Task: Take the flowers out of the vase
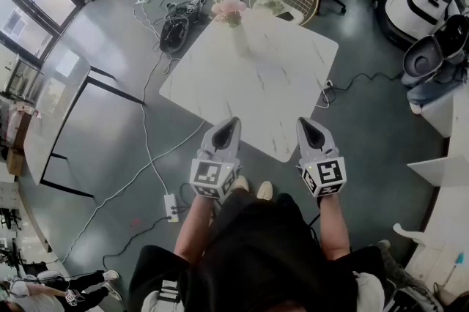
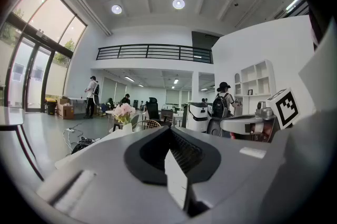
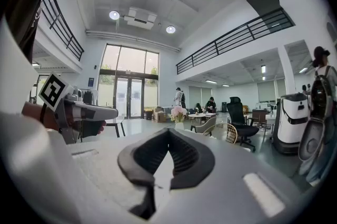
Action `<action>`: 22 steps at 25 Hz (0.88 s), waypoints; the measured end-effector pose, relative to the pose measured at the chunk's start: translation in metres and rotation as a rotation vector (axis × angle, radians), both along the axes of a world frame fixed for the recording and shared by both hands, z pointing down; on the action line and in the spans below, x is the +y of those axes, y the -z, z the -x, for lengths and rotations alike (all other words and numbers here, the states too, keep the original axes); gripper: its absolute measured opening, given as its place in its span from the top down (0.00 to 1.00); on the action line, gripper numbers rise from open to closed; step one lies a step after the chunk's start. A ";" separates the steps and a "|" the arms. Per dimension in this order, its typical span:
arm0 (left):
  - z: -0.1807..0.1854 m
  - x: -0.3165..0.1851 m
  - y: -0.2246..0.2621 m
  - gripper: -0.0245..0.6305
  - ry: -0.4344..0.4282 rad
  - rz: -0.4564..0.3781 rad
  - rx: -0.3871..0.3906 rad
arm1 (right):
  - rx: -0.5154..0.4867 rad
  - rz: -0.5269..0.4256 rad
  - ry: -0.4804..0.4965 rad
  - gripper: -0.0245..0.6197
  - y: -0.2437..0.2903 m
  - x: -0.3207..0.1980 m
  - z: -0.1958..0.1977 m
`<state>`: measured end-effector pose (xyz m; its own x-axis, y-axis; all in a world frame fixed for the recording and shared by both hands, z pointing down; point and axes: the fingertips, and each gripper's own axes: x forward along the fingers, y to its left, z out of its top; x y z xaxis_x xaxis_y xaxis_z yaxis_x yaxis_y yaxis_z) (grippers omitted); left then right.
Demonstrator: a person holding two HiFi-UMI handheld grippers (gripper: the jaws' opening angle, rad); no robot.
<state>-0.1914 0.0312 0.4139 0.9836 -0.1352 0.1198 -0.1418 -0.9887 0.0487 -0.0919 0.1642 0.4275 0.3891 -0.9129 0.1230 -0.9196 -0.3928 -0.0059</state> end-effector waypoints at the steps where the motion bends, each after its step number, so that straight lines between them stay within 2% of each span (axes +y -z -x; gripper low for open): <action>1: -0.001 0.002 0.001 0.95 0.002 -0.001 0.002 | 0.000 0.000 0.002 0.96 0.000 0.001 -0.001; 11: -0.010 0.020 0.007 0.95 -0.015 0.005 0.011 | -0.006 0.005 -0.003 0.96 0.003 0.015 -0.003; 22: -0.038 0.046 0.002 0.95 -0.096 0.004 0.002 | -0.012 0.020 -0.085 0.96 -0.005 0.047 -0.018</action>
